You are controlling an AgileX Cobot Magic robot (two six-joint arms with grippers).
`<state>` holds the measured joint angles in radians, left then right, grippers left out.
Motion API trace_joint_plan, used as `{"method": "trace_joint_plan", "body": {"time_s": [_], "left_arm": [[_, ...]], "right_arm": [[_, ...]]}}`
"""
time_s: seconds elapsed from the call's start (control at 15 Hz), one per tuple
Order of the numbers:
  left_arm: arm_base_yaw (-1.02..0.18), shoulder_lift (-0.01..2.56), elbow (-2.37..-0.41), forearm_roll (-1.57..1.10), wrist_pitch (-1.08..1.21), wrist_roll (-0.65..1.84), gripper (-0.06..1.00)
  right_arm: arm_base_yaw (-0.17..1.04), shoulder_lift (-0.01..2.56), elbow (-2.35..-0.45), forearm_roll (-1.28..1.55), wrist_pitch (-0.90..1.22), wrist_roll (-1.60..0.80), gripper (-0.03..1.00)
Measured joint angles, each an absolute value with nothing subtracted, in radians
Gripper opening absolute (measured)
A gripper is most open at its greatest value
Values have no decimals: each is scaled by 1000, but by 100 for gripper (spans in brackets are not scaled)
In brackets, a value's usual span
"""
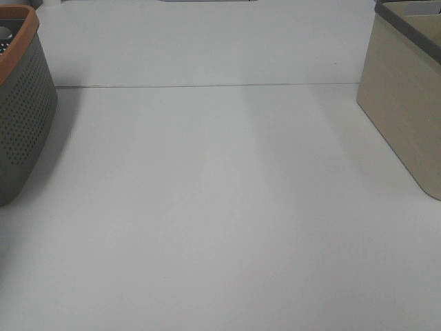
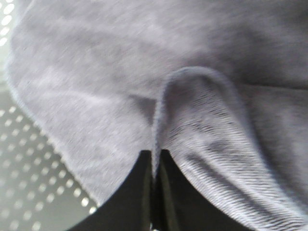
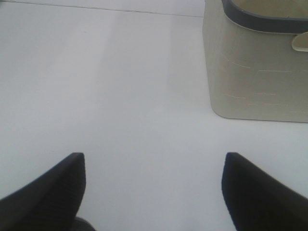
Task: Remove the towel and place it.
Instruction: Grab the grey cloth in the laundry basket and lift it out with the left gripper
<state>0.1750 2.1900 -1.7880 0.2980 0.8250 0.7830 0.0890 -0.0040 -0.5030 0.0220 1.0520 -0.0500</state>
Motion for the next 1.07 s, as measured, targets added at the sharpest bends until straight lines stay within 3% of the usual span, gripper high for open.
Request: {"method": "trace_joint_plan", "body": {"time_s": [0.53,1.07], "left_arm": [[175,2141,-1788,343,894,624,0],[175,1767,-1788,233,807,621,0]], "right_arm": [[89,-4,-503,22,1052,-50,76],[89,-4,-503,22,1052,-50,76]]}}
